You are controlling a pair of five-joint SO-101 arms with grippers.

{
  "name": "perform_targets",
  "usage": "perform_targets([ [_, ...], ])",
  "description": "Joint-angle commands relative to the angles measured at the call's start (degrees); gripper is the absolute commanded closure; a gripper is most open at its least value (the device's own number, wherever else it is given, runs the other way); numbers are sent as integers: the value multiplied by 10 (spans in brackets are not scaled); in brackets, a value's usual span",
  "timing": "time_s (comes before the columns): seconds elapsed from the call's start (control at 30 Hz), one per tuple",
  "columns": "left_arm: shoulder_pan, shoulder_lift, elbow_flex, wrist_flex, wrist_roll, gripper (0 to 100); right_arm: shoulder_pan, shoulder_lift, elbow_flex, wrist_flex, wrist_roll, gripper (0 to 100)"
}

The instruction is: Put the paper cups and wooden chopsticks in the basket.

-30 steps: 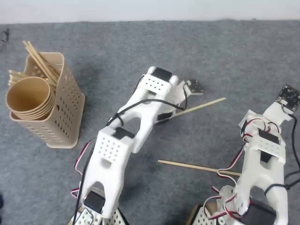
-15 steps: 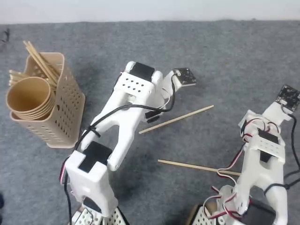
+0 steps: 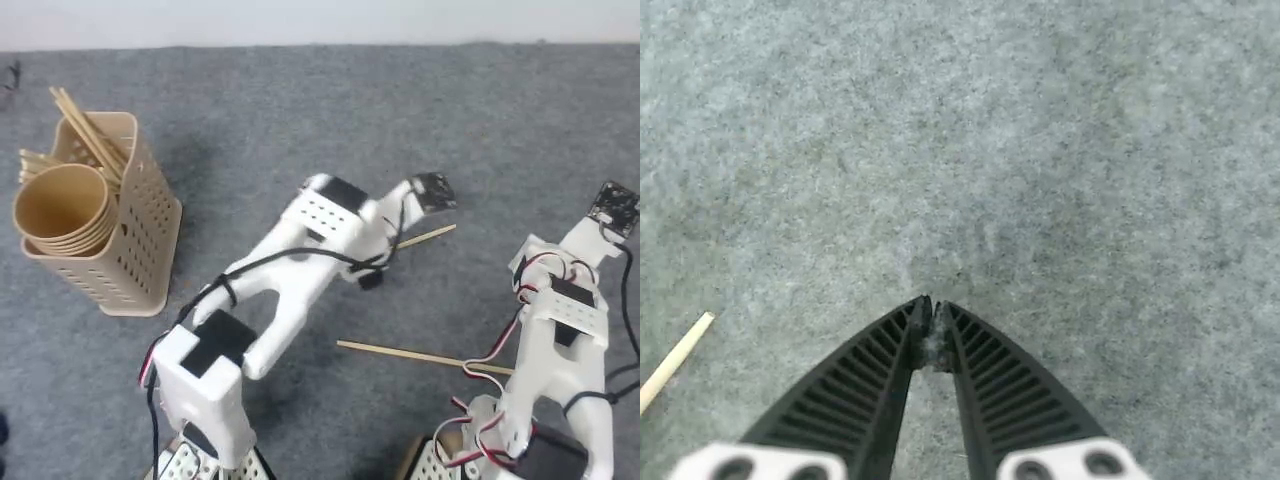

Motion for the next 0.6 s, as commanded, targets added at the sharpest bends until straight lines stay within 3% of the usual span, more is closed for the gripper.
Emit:
perform_targets([
  [0.0, 11, 25, -15, -29, 8, 791, -2, -20, -9, -9, 7, 991],
  [0.13, 5, 126, -78, -19, 18, 793, -3, -20, -9, -9, 10, 991],
  [0.3, 3, 209, -204, 56, 33, 871, -4, -20, -9, -9, 10, 991],
  [0.57, 5, 254, -277, 112, 37, 955, -4, -20, -9, -9, 10, 991],
])
